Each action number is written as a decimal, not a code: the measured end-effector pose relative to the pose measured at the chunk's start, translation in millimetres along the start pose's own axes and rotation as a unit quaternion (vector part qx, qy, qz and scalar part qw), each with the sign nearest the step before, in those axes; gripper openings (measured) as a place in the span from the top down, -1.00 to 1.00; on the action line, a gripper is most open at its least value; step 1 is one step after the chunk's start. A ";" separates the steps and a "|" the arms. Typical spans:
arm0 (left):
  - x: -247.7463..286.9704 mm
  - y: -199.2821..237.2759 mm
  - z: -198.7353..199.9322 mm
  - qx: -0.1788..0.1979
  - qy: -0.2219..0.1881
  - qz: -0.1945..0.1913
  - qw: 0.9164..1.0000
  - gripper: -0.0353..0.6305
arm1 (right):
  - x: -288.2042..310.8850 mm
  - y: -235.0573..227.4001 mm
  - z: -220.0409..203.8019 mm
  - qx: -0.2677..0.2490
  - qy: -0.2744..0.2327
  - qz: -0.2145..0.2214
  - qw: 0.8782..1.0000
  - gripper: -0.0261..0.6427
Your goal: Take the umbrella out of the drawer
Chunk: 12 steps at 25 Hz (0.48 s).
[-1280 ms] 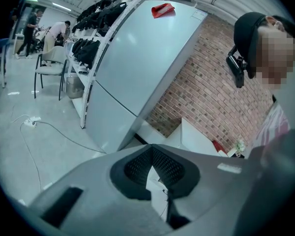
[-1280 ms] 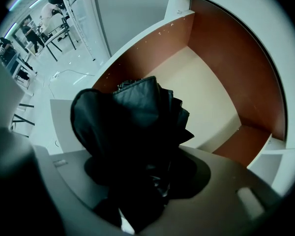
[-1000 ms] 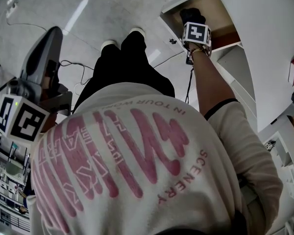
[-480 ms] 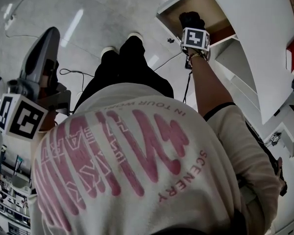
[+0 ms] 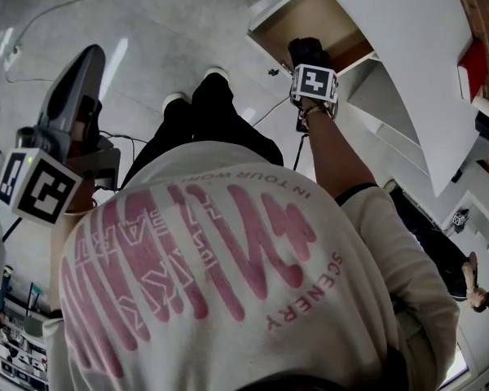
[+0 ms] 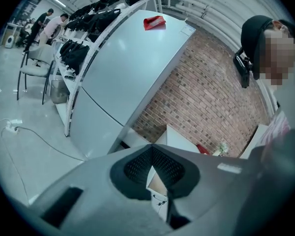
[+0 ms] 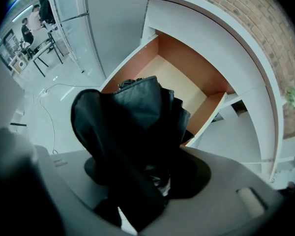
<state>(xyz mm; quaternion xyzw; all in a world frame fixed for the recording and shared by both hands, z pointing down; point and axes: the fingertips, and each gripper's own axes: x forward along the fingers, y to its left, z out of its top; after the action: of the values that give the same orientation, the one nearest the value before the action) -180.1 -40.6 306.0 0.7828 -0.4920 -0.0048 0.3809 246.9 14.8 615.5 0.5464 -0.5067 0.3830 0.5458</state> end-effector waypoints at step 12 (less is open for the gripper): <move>-13.1 -12.0 10.5 0.003 -0.026 -0.041 0.999 0.89 | -32.6 7.6 -26.9 0.038 -0.020 -0.006 0.999 0.12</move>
<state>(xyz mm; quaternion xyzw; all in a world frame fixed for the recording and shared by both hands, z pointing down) -181.6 -34.0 286.5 0.8030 -0.4691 -0.0393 0.3655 236.8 46.5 588.3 0.5775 -0.4994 0.3875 0.5166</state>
